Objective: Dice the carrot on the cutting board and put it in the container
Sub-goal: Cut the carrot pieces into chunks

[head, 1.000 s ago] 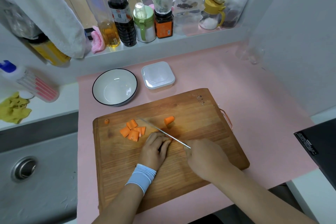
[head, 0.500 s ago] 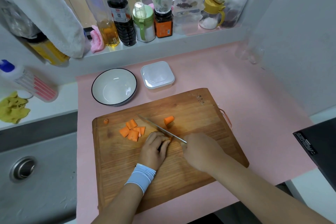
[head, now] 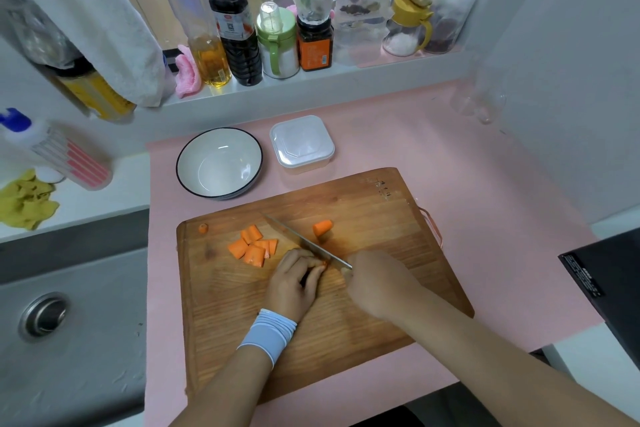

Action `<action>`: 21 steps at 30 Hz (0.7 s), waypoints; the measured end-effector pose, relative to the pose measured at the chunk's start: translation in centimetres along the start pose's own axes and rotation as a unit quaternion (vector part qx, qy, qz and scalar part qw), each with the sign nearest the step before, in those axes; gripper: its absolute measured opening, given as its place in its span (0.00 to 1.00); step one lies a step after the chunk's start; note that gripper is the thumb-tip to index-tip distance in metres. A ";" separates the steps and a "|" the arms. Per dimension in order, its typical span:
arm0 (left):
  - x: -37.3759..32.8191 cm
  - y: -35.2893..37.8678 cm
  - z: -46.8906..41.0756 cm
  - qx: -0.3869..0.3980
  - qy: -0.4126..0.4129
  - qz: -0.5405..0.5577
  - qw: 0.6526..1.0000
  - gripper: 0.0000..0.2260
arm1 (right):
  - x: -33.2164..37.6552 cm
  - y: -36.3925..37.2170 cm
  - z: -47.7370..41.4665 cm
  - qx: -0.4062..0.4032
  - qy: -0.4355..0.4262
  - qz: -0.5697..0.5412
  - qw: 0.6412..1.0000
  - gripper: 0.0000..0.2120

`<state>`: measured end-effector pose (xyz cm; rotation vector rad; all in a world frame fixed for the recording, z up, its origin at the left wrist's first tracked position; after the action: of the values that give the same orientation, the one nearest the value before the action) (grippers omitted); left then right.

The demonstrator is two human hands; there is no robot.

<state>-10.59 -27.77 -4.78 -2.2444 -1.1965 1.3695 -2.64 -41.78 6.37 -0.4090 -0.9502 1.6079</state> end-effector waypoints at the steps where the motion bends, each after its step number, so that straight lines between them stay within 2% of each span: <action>1: 0.0 0.0 0.0 0.001 -0.001 0.000 1.000 0.02 | -0.2 -0.1 0.1 -0.001 -0.002 0.002 1.000 0.14; 12: 0.0 0.1 0.1 0.005 -0.001 -0.002 1.000 0.03 | 0.0 1.4 -1.4 0.001 0.014 -0.018 1.000 0.09; 21: -0.3 0.0 0.2 0.005 0.015 -0.011 1.000 0.02 | -0.4 2.3 -1.6 -0.012 0.008 -0.043 0.999 0.12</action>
<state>-10.78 -28.01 -4.71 -2.2309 -1.1972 1.3258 -2.89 -41.57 3.60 -0.3922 -0.9622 1.5142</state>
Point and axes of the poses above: each hand's wrist, its own z-axis away from the middle knuckle, its own y-axis out of the palm, x = y × z, the point moved 2 cm from there along -z, towards the middle knuckle, and after that the axes turned 10 degrees about y, right-handed, at the moved point
